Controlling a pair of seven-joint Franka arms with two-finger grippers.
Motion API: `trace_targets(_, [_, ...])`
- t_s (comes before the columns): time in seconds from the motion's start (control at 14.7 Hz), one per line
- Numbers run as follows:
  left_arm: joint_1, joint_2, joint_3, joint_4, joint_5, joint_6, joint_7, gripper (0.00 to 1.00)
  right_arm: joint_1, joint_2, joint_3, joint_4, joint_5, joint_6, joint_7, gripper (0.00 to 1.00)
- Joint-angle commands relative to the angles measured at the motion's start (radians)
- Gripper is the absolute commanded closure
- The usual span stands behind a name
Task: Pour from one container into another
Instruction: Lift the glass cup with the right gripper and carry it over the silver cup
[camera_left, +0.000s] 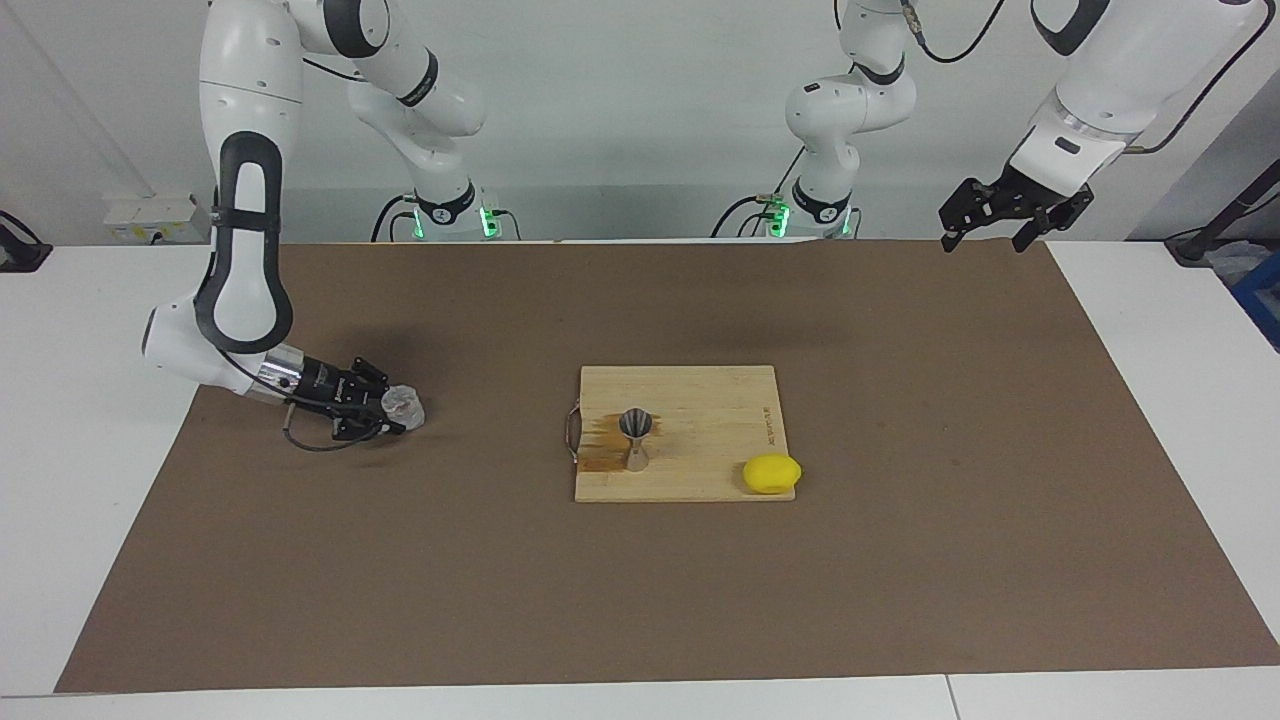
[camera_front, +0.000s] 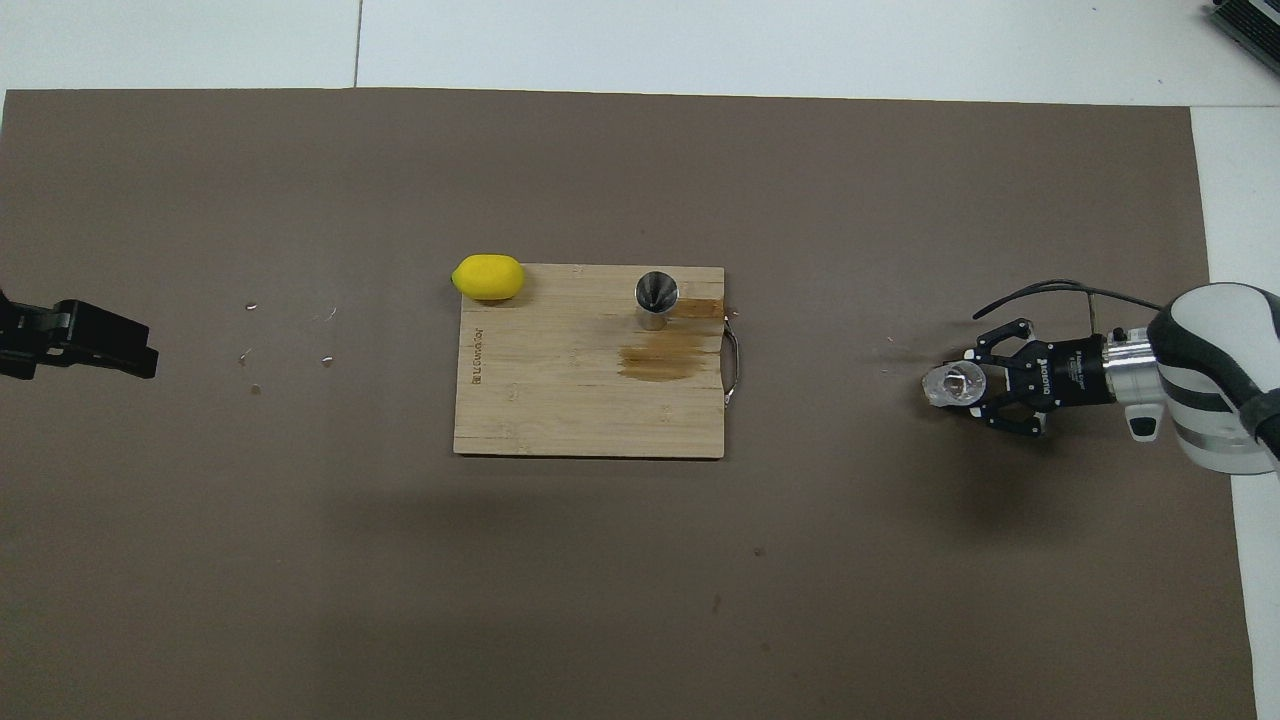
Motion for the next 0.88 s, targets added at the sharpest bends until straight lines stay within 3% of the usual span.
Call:
trace_targets(0.0, [0.007, -0.019, -0.003, -0.019, 0.012, -0.008, 0.007, 0.00, 0.014, -0.036, 0.001, 0.006, 0.029, 0.016, 0.065, 1.00])
trace_targets(0.2, [0.007, -0.021, -0.003, -0.019, 0.012, -0.008, 0.007, 0.00, 0.023, -0.065, 0.013, 0.023, 0.018, 0.016, 0.168, 1.00])
trace_targets(0.81, [0.004, -0.019, -0.003, -0.017, 0.012, 0.014, 0.007, 0.00, 0.234, -0.087, 0.013, 0.168, -0.089, 0.091, 0.547, 1.00])
